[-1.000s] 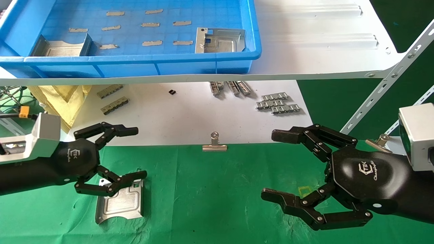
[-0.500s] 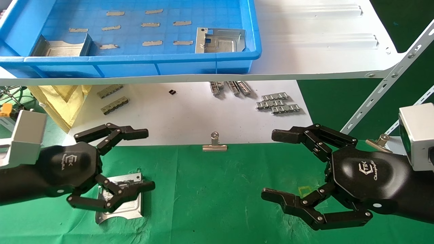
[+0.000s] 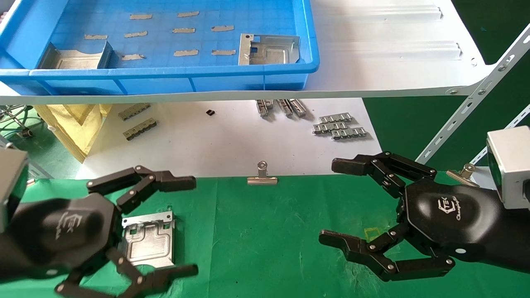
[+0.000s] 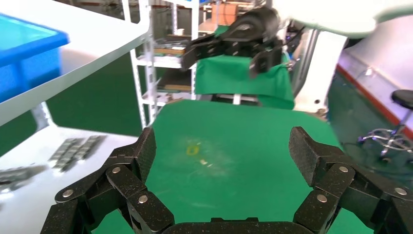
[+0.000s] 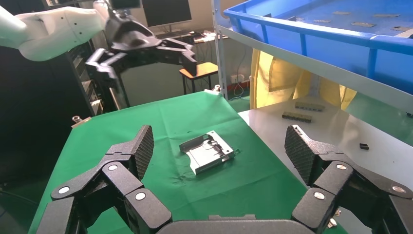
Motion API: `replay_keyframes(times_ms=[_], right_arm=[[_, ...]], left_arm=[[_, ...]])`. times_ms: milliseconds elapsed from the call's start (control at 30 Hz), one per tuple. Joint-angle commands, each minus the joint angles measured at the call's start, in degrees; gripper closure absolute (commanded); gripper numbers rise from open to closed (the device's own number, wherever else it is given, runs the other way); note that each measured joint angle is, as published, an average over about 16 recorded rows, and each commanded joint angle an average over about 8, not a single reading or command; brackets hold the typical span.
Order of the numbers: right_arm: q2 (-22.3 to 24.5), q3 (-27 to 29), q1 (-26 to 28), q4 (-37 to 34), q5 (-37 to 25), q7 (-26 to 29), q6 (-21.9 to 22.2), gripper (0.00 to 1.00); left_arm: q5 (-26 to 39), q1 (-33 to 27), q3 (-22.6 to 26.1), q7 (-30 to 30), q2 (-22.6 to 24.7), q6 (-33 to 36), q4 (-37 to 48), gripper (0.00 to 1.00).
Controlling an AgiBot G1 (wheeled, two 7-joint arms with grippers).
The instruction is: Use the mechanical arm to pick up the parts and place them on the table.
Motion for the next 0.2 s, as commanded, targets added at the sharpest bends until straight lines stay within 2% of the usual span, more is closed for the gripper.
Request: replay_keyframes(times_ms=[33,200], right_arm=[[0.00,0.00,0.00,0.00,0.00,0.00,0.00,0.00],[0.01,0.00,-0.01,-0.01,0.00,0.00,0.01,0.00]], left_arm=[[-0.63,1.12,-1.03,-1.64,-0.39,-0.20,-2.45,0.00],[-1.20,2.05,-1.91,-2.67,-0.71,-0.33,-4.48,0.00]])
